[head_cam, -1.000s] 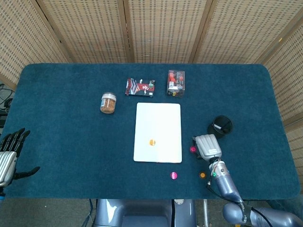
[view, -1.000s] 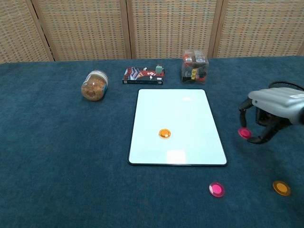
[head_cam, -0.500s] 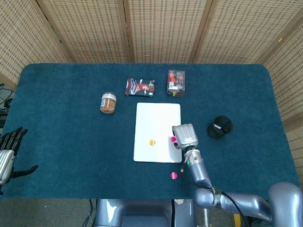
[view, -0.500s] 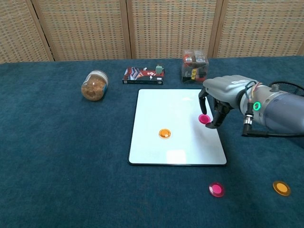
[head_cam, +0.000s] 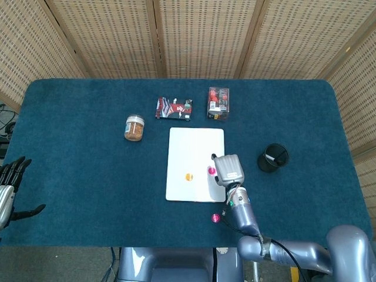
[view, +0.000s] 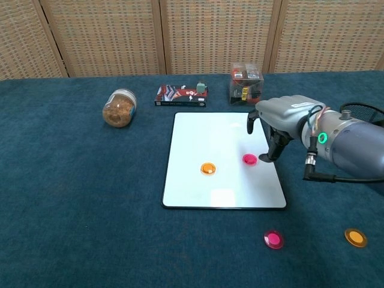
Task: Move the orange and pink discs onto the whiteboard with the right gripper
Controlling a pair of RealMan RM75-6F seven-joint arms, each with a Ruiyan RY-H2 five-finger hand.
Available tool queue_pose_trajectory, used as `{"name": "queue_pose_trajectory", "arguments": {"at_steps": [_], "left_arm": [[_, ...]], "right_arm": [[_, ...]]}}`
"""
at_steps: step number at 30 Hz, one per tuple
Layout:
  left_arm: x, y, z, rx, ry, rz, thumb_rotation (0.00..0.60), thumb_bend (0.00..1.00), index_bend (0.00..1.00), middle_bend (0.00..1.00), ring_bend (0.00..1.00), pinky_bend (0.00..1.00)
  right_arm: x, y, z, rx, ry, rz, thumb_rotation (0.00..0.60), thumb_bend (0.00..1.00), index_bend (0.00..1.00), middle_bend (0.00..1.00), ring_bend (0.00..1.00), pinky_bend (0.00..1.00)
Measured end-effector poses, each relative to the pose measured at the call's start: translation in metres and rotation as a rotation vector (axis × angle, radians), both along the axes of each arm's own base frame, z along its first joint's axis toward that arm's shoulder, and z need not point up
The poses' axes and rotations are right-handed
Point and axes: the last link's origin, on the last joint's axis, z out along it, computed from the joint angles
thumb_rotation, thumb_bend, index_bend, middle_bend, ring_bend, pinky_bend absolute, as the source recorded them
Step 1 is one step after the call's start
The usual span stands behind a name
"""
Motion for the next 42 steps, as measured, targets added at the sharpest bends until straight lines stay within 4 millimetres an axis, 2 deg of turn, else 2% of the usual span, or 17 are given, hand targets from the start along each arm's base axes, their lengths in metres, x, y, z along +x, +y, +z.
{"name": "queue_pose_trajectory", "arguments": {"at_steps": [3, 6, 13, 19, 28, 42], "left_arm": [[0.001, -0.001, -0.001, -0.008, 0.002, -0.007, 0.6, 0.0, 0.0, 0.0, 0.0, 0.0], [0.002, -0.003, -0.002, -0.015, 0.005, -0.016, 0.6, 0.0, 0.0, 0.0, 0.0, 0.0], [0.005, -0.007, -0.004, -0.018, 0.011, -0.033, 0.6, 0.0, 0.0, 0.0, 0.0, 0.0], [0.006, -0.008, -0.004, -0.007, 0.017, -0.034, 0.6, 0.0, 0.0, 0.0, 0.0, 0.0], [0.006, -0.008, -0.007, -0.009, 0.031, -0.032, 0.6, 0.0, 0.0, 0.0, 0.0, 0.0], [0.006, -0.006, -0.01, -0.014, 0.039, -0.026, 0.6, 0.0, 0.0, 0.0, 0.0, 0.0]], "right_arm": [[-0.007, 0.012, 0.011, 0.011, -0.015, 0.008, 0.6, 0.34, 0.29, 1.0, 1.0, 1.0], [-0.022, 0.027, 0.026, 0.02, -0.018, 0.013, 0.6, 0.33, 0.33, 1.0, 1.0, 1.0], [-0.075, 0.068, 0.057, 0.056, -0.03, -0.032, 0.6, 0.34, 0.36, 1.0, 1.0, 1.0], [-0.101, 0.095, 0.064, 0.099, -0.073, -0.053, 0.6, 0.34, 0.36, 1.0, 1.0, 1.0], [-0.115, 0.117, 0.059, 0.158, -0.086, -0.036, 0.6, 0.33, 0.36, 1.0, 1.0, 1.0], [-0.126, 0.131, 0.051, 0.151, -0.037, 0.068, 0.6, 0.33, 0.39, 1.0, 1.0, 1.0]]}}
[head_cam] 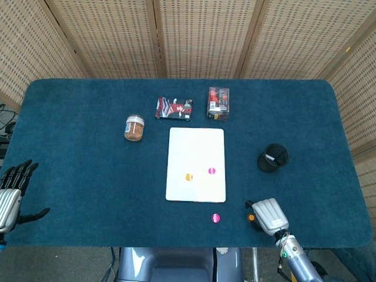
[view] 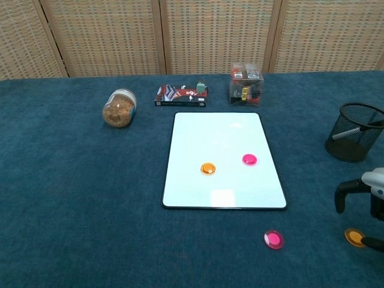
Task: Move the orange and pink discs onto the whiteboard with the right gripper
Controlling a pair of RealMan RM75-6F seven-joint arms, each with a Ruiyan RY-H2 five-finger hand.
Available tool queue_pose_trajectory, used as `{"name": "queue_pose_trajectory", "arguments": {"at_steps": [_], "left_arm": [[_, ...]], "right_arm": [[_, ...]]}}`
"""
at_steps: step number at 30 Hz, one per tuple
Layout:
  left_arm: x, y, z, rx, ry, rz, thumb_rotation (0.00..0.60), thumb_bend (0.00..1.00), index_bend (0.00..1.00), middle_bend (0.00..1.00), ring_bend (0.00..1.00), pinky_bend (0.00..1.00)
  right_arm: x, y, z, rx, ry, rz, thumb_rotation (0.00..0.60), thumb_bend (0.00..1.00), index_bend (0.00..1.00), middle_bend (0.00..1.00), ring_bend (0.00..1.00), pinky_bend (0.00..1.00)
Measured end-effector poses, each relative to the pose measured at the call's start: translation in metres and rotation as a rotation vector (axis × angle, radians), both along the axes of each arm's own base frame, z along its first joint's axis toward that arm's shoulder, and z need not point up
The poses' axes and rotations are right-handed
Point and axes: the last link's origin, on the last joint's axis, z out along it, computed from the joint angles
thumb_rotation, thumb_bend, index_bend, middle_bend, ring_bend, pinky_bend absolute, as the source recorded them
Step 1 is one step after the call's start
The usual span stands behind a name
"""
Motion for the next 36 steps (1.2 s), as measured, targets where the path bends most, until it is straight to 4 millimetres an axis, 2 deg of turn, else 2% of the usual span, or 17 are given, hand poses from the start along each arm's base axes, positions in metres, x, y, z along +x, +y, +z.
{"name": "queue_pose_trajectory", "arguments": {"at_steps": [8, 29, 36], "left_arm": [[0.0, 0.0, -0.001, -0.002, 0.003, 0.003, 0.6, 0.0, 0.0, 0.0, 0.0, 0.0], [-0.001, 0.002, -0.005, -0.011, 0.014, 0.012, 0.6, 0.0, 0.0, 0.0, 0.0, 0.0], [-0.002, 0.004, -0.006, -0.015, 0.017, 0.017, 0.6, 0.0, 0.0, 0.0, 0.0, 0.0]], "right_arm": [[-0.006, 0.006, -0.009, 0.016, 0.011, 0.013, 0.6, 0.34, 0.39, 1.0, 1.0, 1.0], [-0.015, -0.001, -0.016, 0.019, 0.033, -0.014, 0.6, 0.34, 0.39, 1.0, 1.0, 1.0], [-0.019, -0.001, -0.018, 0.027, 0.033, -0.022, 0.6, 0.34, 0.52, 1.0, 1.0, 1.0]]}}
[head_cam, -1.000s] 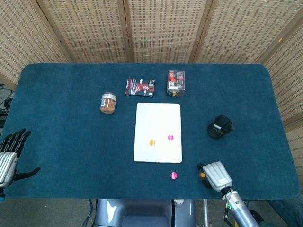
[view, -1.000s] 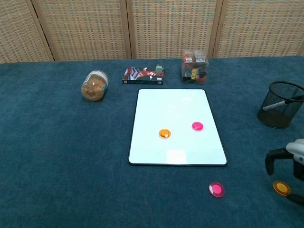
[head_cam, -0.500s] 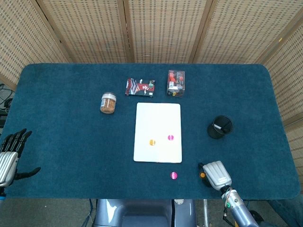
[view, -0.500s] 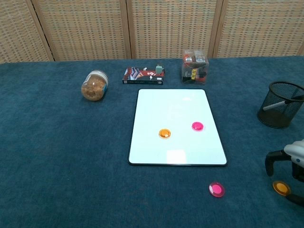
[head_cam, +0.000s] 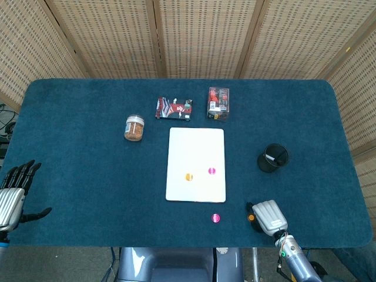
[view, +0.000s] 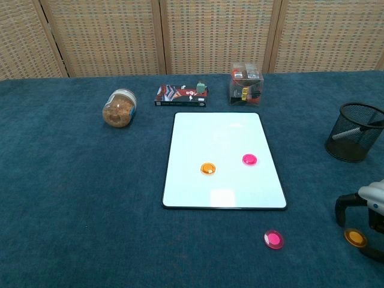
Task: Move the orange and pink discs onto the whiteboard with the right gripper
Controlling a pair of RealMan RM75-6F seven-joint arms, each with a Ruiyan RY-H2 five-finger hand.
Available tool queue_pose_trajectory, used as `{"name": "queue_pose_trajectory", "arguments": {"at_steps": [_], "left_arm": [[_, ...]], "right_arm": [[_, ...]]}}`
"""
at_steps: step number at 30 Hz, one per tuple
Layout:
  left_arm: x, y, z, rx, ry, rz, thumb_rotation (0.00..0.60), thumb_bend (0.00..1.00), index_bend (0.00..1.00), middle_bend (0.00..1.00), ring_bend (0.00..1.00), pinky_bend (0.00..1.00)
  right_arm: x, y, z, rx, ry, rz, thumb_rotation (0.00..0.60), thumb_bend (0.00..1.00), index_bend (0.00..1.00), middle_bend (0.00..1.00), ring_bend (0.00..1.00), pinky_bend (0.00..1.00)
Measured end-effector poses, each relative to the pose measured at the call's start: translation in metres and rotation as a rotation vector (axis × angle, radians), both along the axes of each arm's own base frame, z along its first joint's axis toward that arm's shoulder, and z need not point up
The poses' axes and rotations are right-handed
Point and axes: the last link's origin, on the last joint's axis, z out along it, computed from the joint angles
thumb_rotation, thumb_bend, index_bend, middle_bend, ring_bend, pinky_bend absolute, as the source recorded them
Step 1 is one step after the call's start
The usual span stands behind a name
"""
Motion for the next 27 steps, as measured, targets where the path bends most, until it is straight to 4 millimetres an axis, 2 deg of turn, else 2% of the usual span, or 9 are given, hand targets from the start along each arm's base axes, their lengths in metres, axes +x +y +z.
{"name": "queue_pose_trajectory", "arguments": {"at_steps": [9, 15, 21, 27], "left_arm": [[0.0, 0.0, 0.0, 0.002, -0.001, 0.003, 0.6, 0.0, 0.0, 0.0, 0.0, 0.0], [0.0, 0.0, 0.001, 0.005, -0.004, 0.001, 0.6, 0.0, 0.0, 0.0, 0.0, 0.0], [0.0, 0.0, 0.002, 0.004, -0.006, 0.0, 0.6, 0.0, 0.0, 0.0, 0.0, 0.0], [0.0, -0.001, 0.002, 0.006, -0.009, 0.0, 0.6, 0.0, 0.0, 0.0, 0.0, 0.0]], "right_arm": [[0.003, 0.001, -0.001, -0.005, -0.032, 0.012, 0.6, 0.34, 0.6, 1.0, 1.0, 1.0], [0.007, -0.001, -0.001, -0.009, -0.039, 0.018, 0.6, 0.34, 0.61, 1.0, 1.0, 1.0], [0.028, -0.012, 0.004, -0.034, -0.067, 0.055, 0.6, 0.34, 0.61, 1.0, 1.0, 1.0], [0.057, -0.035, 0.007, -0.052, -0.088, 0.085, 0.6, 0.34, 0.61, 1.0, 1.0, 1.0]]}}
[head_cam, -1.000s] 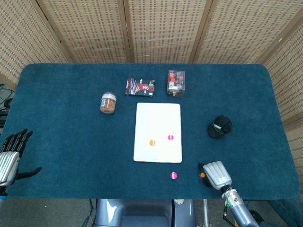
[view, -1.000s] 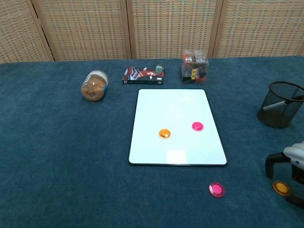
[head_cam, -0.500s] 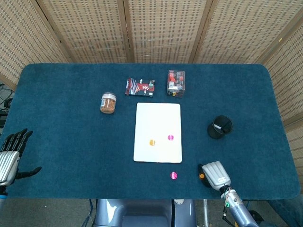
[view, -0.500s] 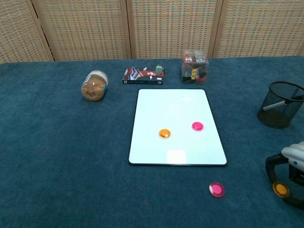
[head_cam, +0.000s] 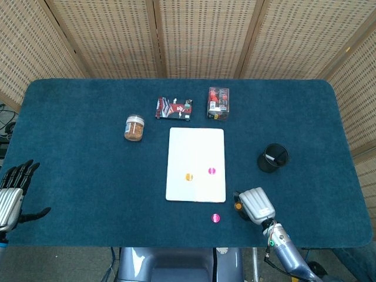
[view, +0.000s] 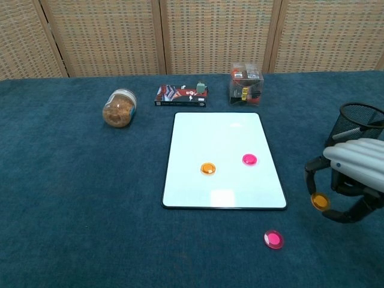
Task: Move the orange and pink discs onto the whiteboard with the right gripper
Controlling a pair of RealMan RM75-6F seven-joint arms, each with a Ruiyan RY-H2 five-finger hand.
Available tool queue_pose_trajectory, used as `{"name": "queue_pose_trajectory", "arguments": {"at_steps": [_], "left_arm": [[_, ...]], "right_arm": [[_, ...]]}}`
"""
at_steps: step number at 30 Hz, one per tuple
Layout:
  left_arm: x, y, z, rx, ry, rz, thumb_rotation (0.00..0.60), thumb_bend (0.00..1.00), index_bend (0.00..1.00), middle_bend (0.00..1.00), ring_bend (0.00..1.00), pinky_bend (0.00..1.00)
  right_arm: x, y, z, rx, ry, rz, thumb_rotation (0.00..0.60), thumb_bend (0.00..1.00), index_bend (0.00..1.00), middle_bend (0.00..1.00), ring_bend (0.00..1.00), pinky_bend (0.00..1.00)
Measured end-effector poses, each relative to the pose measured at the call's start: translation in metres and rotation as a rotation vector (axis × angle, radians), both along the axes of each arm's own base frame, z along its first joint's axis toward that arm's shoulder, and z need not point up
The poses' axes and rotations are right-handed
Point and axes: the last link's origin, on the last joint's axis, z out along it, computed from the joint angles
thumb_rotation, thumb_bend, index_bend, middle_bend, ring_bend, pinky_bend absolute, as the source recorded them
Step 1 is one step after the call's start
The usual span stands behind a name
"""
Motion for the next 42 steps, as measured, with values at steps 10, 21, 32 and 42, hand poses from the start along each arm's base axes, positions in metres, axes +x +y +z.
{"name": "queue_pose_trajectory", "arguments": {"at_steps": [10, 21, 32, 42], "left_arm": [[-0.002, 0.003, 0.002, -0.001, -0.011, 0.011, 0.6, 0.0, 0.0, 0.0, 0.0, 0.0], [-0.005, 0.006, 0.005, -0.005, -0.021, 0.023, 0.6, 0.0, 0.0, 0.0, 0.0, 0.0], [-0.008, 0.008, 0.006, -0.012, -0.035, 0.033, 0.6, 0.0, 0.0, 0.0, 0.0, 0.0], [-0.009, 0.009, 0.007, -0.011, -0.034, 0.041, 0.6, 0.0, 0.0, 0.0, 0.0, 0.0]], "right_arm": [[0.055, -0.043, -0.016, 0.009, 0.02, -0.002, 0.6, 0.34, 0.61, 1.0, 1.0, 1.0], [0.148, -0.053, -0.084, 0.081, 0.009, -0.039, 0.6, 0.34, 0.61, 1.0, 1.0, 1.0], [0.161, -0.064, -0.1, 0.05, 0.029, -0.026, 0.6, 0.32, 0.59, 1.0, 1.0, 1.0], [0.162, -0.065, -0.097, 0.067, 0.033, -0.016, 0.6, 0.16, 0.39, 1.0, 1.0, 1.0]]}}
